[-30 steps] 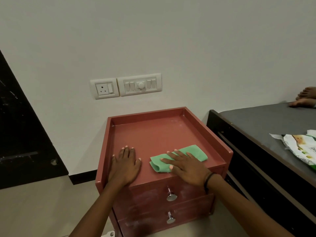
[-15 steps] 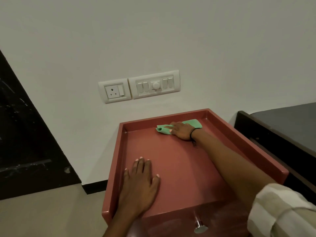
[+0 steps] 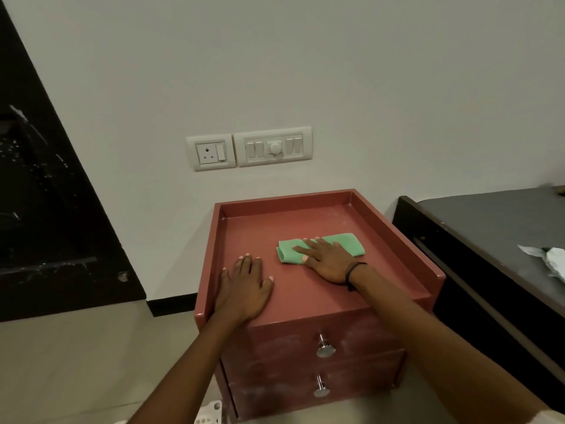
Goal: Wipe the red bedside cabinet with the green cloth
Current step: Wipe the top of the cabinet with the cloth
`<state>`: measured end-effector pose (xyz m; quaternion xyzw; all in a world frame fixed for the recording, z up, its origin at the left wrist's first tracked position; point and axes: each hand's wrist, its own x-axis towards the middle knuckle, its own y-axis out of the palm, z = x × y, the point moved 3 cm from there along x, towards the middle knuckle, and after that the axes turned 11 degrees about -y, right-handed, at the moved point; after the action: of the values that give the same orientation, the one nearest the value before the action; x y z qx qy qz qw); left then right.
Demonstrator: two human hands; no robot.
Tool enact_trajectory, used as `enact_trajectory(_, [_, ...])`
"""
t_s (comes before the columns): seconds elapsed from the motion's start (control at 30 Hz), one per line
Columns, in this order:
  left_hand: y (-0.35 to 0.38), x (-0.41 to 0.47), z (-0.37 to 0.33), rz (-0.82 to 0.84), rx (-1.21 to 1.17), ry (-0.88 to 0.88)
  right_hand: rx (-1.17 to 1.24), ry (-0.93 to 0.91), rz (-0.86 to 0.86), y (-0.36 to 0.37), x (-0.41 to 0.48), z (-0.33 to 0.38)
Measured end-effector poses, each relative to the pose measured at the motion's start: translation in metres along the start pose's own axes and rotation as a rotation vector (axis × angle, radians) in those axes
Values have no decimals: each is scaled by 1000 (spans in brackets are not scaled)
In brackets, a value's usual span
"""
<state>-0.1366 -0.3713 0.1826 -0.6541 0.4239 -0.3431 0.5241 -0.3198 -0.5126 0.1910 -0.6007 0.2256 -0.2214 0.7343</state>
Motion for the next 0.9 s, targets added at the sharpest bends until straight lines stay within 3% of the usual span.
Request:
enact_trajectory(0.27, [-6,-1,-6,51,-6,-25,25,-58,-81,21,-107,37])
enact_trajectory(0.37, [-5,5,-25,77,-11,39,57,-57,-97,17,-114,38])
enact_trajectory(0.47, [-3,10,-47,109,-16,103,59,26,-169,16,-111,25])
enact_trajectory(0.6, [4,12,-54,67,-69,106,-119,196,-278,16,-112,-6])
enact_trajectory(0.9, [14,18,-54,15,-31,120,-45,179,-103,-11,0,-78])
